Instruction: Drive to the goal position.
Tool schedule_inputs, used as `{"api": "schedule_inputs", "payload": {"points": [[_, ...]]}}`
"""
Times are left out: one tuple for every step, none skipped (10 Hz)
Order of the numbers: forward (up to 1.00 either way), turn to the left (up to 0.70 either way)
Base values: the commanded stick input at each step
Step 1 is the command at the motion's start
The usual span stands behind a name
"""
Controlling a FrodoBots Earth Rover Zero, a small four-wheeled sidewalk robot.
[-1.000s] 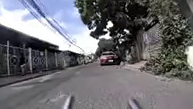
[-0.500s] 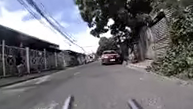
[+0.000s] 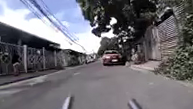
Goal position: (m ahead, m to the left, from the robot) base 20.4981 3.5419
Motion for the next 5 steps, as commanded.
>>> {"api": "schedule_inputs", "payload": {"points": [[1.00, -0.40], [1.00, -0.27], [1.00, 0.00], [1.00, 0.00], [1.00, 0.00]]}}
